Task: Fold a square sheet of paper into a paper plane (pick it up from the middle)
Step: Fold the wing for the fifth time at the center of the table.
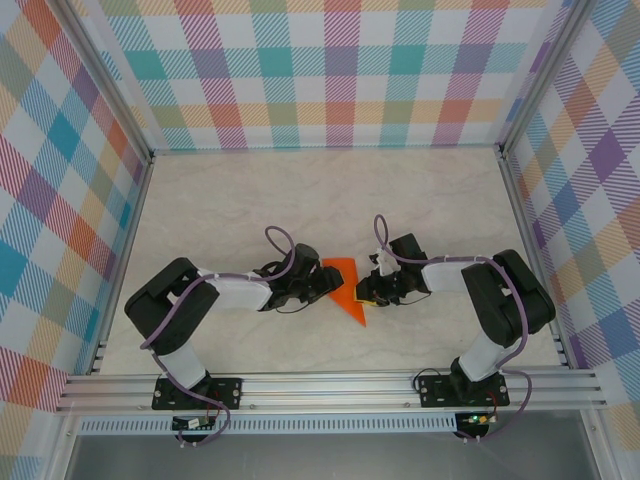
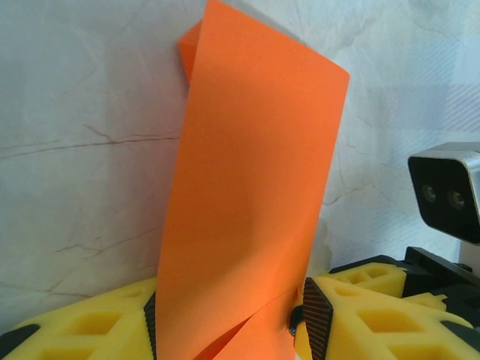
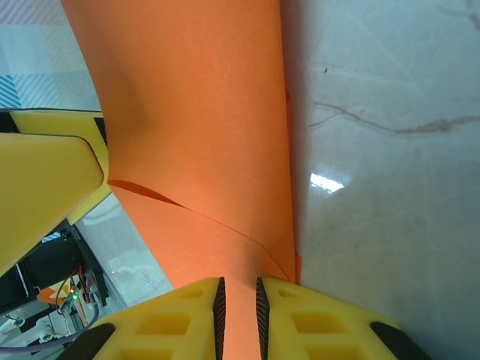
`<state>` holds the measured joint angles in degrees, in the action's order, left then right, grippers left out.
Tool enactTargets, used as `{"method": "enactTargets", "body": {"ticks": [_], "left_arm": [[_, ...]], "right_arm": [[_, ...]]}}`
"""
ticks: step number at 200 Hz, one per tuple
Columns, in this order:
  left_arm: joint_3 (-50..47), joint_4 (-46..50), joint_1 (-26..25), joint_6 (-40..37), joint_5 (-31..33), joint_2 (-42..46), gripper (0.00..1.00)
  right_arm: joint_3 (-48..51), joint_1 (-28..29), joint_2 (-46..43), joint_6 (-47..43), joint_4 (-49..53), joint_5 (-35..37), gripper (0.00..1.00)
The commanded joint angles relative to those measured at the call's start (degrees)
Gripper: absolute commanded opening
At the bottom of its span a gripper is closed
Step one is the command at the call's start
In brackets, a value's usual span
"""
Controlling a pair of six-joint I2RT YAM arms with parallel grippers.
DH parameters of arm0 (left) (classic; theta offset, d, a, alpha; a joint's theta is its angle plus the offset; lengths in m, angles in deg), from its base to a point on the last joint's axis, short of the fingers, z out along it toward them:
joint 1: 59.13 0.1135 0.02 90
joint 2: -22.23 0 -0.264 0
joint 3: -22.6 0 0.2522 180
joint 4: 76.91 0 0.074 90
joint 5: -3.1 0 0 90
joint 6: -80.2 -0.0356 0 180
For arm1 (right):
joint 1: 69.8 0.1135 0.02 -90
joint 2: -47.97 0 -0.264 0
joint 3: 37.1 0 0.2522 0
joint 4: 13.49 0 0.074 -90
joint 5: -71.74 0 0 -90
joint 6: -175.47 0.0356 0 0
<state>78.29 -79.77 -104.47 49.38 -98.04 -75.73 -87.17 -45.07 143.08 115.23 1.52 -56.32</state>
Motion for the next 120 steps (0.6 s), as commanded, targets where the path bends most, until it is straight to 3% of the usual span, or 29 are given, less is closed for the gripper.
{"method": "enactTargets", "body": {"ticks": [1,37,80,101,120], "left_arm": [[0.4,-3.1,-0.5,0.9,-1.5,-0.8,0.48],[0.8,-1.4,-0.5,-0.4,-0.6,0.0,0.35],[1.4,0.0,-0.5,-0.7,-0.2,0.4,0.09],[2.2,1.8,-0.5,-0.8,0.2,1.0,0.05],[3.2,4.2,-0.5,-1.3,0.5,1.4,0.02]], "right_arm": [[1.2,-0.5,1.5,-0.3,-0.3,1.4,0.22],[1.3,-0.6,-0.4,-0.6,-1.0,0.3,0.25],[1.4,-0.6,-7.0,-2.3,1.5,2.2,0.32],[2.9,-0.5,-11.3,-3.0,2.1,3.9,0.44],[5.2,-0.1,-16.5,-3.5,1.6,7.0,0.46]]}}
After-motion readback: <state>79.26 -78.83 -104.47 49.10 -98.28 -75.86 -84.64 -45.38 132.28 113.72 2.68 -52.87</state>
